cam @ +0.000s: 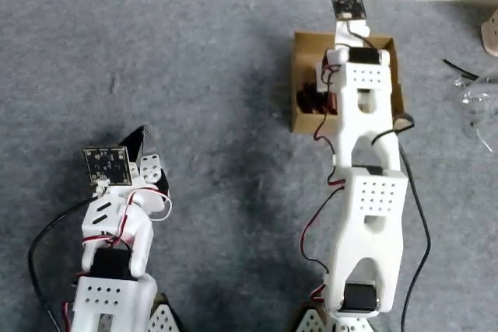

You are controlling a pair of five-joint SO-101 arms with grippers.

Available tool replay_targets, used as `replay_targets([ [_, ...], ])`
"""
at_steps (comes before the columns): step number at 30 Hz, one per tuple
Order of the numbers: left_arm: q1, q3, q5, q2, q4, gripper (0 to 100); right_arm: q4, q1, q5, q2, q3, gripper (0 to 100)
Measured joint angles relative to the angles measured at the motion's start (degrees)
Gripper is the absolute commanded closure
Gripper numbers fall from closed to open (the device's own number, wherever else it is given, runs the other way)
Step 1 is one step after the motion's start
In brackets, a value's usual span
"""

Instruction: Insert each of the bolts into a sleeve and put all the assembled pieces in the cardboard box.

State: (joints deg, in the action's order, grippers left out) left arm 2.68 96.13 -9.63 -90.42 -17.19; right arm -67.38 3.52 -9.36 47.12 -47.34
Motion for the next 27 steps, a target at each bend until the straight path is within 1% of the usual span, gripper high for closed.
replay_targets([
  [4, 0.0, 0.0, 0.0, 0.0, 0.0, 99, -3.2, 0.0, 0.0, 0.0, -2.4, 76.3],
  [6, 0.0, 0.0, 0.0, 0.0, 0.0, 99, -5.2, 0.0, 0.0, -0.1, -4.0, 72.4],
  [10, 0.0, 0.0, 0.1, 0.0, 0.0, 99, -9.8, -0.1, 0.0, -0.1, -7.6, 72.4],
  [13, 0.0, 0.0, 0.1, 0.0, 0.0, 99, -15.6, -0.3, 0.0, -0.1, -13.4, 72.4],
  [16, 0.0, 0.0, 0.1, 0.0, 0.0, 99, -21.9, -0.3, 0.0, -0.1, -22.0, 72.4],
  [20, 0.0, 0.0, 0.1, 0.0, 0.0, 99, -30.8, -0.1, 0.3, -0.1, -37.5, 72.4],
  [23, 0.0, 0.0, 0.1, 0.0, 0.0, 99, -32.3, -0.2, 0.3, -0.4, -45.6, 72.4],
  [27, 0.0, 0.0, 0.1, 0.0, 0.0, 99, -32.4, -1.1, 0.3, -0.3, -47.2, 72.4],
])
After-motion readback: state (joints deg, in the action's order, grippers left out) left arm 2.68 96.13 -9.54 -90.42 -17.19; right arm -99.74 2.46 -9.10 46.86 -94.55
